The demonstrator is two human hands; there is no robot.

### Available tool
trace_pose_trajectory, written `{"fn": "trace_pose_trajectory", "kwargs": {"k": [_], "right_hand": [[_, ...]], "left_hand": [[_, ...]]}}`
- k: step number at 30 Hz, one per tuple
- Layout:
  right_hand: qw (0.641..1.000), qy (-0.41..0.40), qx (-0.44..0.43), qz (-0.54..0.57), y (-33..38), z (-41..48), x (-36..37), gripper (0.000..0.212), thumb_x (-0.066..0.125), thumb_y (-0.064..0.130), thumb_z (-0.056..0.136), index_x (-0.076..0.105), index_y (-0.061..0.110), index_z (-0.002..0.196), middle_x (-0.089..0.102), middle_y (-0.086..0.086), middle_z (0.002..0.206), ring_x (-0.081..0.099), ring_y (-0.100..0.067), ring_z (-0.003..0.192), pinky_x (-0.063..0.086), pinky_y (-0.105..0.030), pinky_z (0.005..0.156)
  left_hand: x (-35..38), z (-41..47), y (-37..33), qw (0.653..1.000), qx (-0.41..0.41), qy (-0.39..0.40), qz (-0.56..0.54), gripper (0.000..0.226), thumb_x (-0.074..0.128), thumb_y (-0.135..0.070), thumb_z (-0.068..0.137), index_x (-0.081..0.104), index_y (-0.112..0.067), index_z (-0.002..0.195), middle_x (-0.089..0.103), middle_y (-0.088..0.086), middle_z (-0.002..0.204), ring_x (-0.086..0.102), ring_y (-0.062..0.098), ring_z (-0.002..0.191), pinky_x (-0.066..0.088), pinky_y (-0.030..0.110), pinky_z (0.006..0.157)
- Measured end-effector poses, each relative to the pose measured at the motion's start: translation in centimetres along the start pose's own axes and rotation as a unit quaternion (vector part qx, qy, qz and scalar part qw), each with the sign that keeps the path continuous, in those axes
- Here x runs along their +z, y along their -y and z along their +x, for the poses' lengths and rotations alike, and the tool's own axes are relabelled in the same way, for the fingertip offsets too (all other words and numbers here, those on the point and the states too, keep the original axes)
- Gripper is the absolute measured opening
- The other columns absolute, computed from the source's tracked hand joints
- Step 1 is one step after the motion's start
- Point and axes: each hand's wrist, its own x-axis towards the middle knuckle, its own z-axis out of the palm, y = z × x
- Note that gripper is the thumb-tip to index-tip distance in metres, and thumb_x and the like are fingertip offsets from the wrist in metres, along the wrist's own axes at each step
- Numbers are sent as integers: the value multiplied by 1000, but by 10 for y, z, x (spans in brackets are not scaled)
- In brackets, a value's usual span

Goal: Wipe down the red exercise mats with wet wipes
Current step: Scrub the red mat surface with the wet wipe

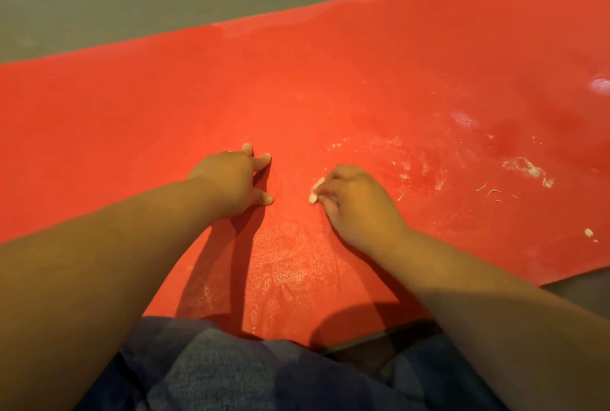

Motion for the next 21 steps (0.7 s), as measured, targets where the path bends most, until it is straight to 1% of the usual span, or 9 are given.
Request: {"fn": "trace_pose_trajectory", "kwargs": {"k": [2, 4, 6, 8, 12, 14, 18, 19, 21], "right_hand": [[999, -8, 40, -10, -6, 33, -3, 21, 55, 10, 89, 75, 17, 92, 63, -4, 98, 57, -21, 96, 43, -29, 83], [994, -34, 106, -2, -8, 56, -3, 24, 52, 8, 90, 75, 16, 94, 61, -3, 103, 56, -20, 100, 39, -24, 80], [990, -47, 132, -4, -1, 50, 3, 25, 51, 5, 89, 74, 15, 91, 60, -2, 101, 54, -20, 102, 36, -21, 77], [995, -50, 87, 1, 9, 19, 9, 24, 53, 4, 87, 74, 16, 87, 61, -1, 95, 53, -21, 99, 38, -24, 81], [1000, 4, 3, -13, 7, -9, 3, 29, 55, -2, 83, 75, 15, 95, 65, 0, 95, 53, -21, 97, 44, -28, 85], [999, 20, 7, -49, -1, 17, -3, 26, 56, 2, 84, 75, 16, 94, 66, -2, 96, 54, -23, 99, 44, -31, 85], [992, -34, 110, -51, -1, 63, -3, 29, 52, -3, 82, 69, 13, 99, 60, -6, 105, 54, -27, 102, 39, -25, 78], [991, -37, 113, -53, 7, 61, 1, 30, 51, -2, 84, 67, 14, 104, 59, -5, 107, 53, -26, 103, 37, -25, 77], [996, -37, 67, -49, 22, 37, 12, 31, 52, 1, 88, 67, 20, 106, 60, -2, 104, 53, -22, 100, 36, -25, 76]], "left_hand": [[-1, -1, 0, 1000, 0, 1, 1, 83, 61, -56, 85, 16, -35, 151, 6, 2, 161, 31, 28, 139, 36, 38, 103], [-1, -1, -1, 1000, -1, -1, -1, 83, 61, -55, 85, 16, -35, 151, 7, 2, 161, 30, 28, 139, 35, 38, 103], [-1, 0, -1, 1000, -2, 0, -5, 83, 62, -55, 84, 16, -35, 151, 7, 2, 161, 29, 28, 140, 35, 38, 103], [-1, 1, -1, 1000, 0, 0, -4, 84, 62, -55, 84, 16, -35, 151, 7, 3, 161, 30, 28, 140, 36, 38, 103], [0, 2, -1, 1000, 4, 1, 8, 83, 60, -57, 84, 16, -35, 151, 8, 3, 161, 32, 29, 139, 36, 37, 103], [0, 1, 0, 1000, 3, -1, 9, 83, 60, -57, 84, 16, -35, 151, 8, 2, 161, 32, 29, 138, 37, 38, 102], [-2, 1, 0, 1000, -1, -4, -3, 84, 62, -56, 83, 17, -35, 151, 8, 2, 161, 32, 28, 139, 37, 37, 102], [-2, 1, -1, 1000, 0, -3, -3, 84, 62, -55, 83, 18, -35, 151, 9, 2, 160, 33, 28, 138, 37, 36, 102], [-3, 1, -1, 1000, 4, -4, -2, 84, 63, -56, 83, 18, -34, 151, 9, 2, 160, 33, 28, 138, 36, 36, 102]]}}
